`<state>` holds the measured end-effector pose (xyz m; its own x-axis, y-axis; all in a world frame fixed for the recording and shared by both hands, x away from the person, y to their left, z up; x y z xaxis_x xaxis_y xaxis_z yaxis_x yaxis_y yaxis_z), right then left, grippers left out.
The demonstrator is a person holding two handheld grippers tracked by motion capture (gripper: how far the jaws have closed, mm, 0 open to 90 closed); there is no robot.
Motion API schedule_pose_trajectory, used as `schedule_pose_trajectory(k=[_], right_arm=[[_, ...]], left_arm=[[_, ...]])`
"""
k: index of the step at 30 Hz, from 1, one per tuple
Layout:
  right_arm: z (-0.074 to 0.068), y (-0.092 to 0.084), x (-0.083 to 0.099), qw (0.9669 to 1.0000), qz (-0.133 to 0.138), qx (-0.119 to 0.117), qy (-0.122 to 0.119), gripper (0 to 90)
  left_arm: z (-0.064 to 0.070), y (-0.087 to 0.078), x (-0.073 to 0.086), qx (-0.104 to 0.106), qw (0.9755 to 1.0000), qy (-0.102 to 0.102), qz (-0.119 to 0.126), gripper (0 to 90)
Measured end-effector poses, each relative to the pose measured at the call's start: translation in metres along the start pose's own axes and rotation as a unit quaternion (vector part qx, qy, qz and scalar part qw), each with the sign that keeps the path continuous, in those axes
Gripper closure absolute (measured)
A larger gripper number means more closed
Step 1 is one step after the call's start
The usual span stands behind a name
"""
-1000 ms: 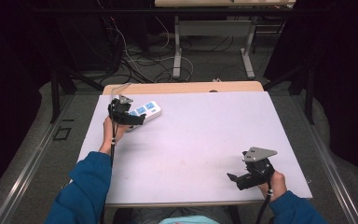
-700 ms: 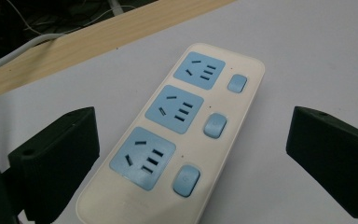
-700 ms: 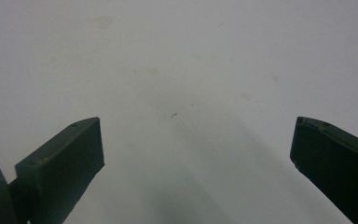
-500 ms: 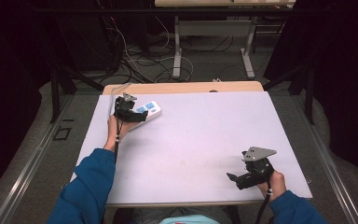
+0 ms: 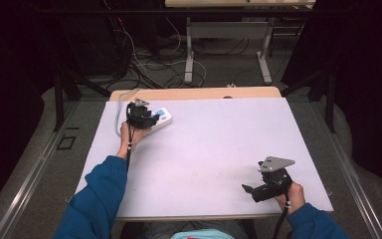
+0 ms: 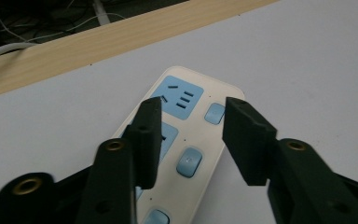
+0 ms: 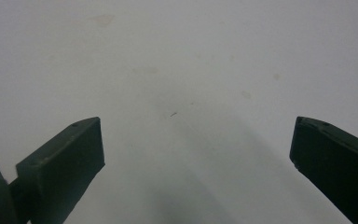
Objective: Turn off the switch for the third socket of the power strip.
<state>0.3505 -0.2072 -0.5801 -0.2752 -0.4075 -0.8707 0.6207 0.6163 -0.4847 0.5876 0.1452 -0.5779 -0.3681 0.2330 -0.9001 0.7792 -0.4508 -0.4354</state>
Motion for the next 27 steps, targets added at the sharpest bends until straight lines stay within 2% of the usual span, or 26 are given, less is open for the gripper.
schedule_pose_trajectory(k=[8,11,15,22,24,27], right_arm=[[0.000,-0.001,0.000,1.0000,-0.001,0.002,-0.003,2.3],[0.000,-0.001,-0.001,1.0000,0.000,0.003,-0.003,2.3],[0.000,0.000,0.000,1.0000,0.001,0.002,-0.001,2.3],[0.000,0.000,0.000,1.0000,-0.003,0.001,-0.001,2.4],[0.000,-0.001,0.001,1.0000,-0.005,0.001,0.000,2.4],[0.000,-0.001,0.001,1.0000,-0.003,0.001,0.000,2.4]], left_arm=[[0.006,0.005,-0.002,0.010,0.9999,-0.003,0.012,85.2],[0.009,0.007,-0.003,0.018,0.9998,-0.001,0.011,89.8],[0.011,0.013,-0.004,0.020,0.9997,-0.006,0.016,90.0],[0.014,0.022,0.001,0.024,0.9997,0.001,0.004,90.0],[0.014,0.024,0.004,0.020,0.9997,0.009,-0.008,90.0],[0.011,0.028,0.006,0.008,0.9999,0.012,-0.008,90.0]])
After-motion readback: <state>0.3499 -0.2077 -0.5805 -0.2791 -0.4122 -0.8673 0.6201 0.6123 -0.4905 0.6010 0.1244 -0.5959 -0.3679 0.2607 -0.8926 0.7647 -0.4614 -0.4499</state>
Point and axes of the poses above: each handheld gripper's, and its own axes: y roughly forward along the jaws, x roughly out of its underside, z roughly to its right, the point moved 9 cm from there along y, roughly forward along the jaws, and after that the axes turned 12 degrees about z, right-handed, at the moved point
